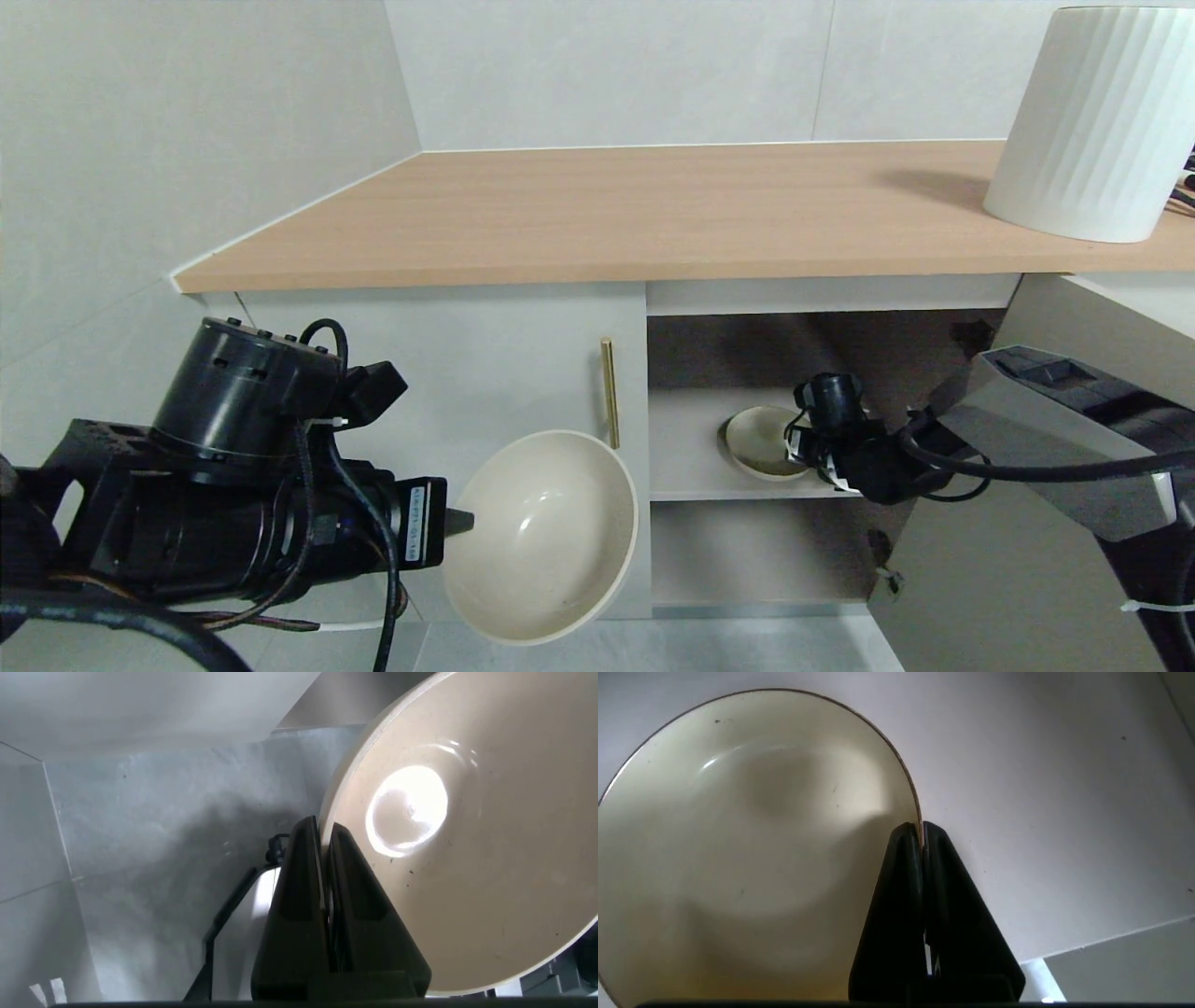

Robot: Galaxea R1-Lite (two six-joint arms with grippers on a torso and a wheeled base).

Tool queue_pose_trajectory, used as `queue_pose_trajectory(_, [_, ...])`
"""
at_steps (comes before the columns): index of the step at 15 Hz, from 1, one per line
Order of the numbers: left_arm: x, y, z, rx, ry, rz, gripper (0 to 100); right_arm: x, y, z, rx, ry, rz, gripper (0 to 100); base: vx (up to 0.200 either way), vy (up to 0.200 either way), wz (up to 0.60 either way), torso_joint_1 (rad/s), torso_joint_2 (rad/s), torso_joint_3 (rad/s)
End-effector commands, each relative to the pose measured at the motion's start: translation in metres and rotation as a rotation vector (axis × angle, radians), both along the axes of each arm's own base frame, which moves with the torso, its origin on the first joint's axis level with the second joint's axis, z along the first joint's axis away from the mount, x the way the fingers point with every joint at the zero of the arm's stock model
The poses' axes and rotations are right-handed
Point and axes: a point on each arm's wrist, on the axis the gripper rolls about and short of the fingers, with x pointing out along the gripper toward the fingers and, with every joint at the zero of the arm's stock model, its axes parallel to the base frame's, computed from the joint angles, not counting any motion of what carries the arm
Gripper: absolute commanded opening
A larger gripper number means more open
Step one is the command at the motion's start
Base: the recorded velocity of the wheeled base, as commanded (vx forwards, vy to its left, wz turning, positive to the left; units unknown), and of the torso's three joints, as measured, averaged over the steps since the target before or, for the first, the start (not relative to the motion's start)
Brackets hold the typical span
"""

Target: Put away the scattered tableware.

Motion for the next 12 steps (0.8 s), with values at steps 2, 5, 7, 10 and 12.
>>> queue_pose_trajectory(2, [0.001, -0.0005, -0.0013, 0.002, 0.006, 0.002, 0, 0.0022, 0.0001, -0.001, 0.001, -0.004, -0.001, 0, 0.0, 0.0, 0.0, 0.0, 0.0, 0.0])
queue_pose_trajectory(5, [0.0013, -0.0006, -0.0017, 0.003, 0.007, 0.002, 0, 0.0033, 0.0005, -0.0012, -0.001, 0.002, -0.001, 0, 0.0, 0.0, 0.0, 0.0, 0.0, 0.0])
queue_pose_trajectory(7, [0.0013, -0.0006, -0.0017, 0.003, 0.007, 0.002, 0, 0.0041, 0.0007, -0.0001, 0.002, -0.003, -0.002, 100, 0.0, 0.0, 0.0, 0.0, 0.0, 0.0])
queue_pose_trajectory(10, [0.0019, -0.0006, -0.0024, 0.004, 0.01, 0.003, 0, 0.004, 0.0007, 0.0025, 0.006, -0.009, -0.003, 100, 0.0, 0.0, 0.0, 0.0, 0.0, 0.0])
queue_pose_trajectory(12, [0.0018, -0.001, -0.0031, 0.005, 0.013, 0.001, 0, 0.0032, 0.0004, 0.0072, 0.014, -0.018, -0.009, 100, 0.0, 0.0, 0.0, 0.0, 0.0, 0.0])
